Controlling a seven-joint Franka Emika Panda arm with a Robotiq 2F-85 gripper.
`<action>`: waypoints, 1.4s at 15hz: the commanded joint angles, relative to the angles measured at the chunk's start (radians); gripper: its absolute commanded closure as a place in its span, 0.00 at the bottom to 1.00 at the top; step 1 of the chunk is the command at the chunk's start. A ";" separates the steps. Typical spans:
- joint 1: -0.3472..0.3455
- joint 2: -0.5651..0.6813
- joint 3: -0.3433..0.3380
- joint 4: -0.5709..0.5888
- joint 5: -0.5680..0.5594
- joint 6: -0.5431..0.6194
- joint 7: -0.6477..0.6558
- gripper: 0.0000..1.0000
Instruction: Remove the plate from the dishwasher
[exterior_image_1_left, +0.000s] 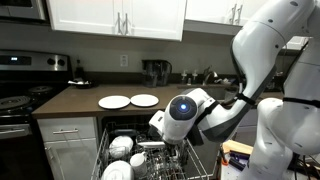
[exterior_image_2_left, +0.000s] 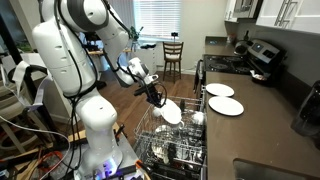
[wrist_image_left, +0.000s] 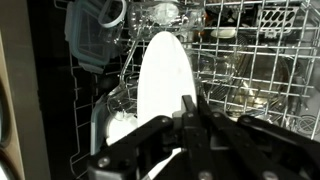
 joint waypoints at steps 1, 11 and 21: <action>0.009 0.001 -0.009 -0.003 0.011 0.001 -0.010 0.94; 0.027 -0.027 0.030 -0.011 -0.350 -0.128 0.418 0.98; 0.151 -0.010 0.089 -0.021 -0.446 -0.321 0.577 0.98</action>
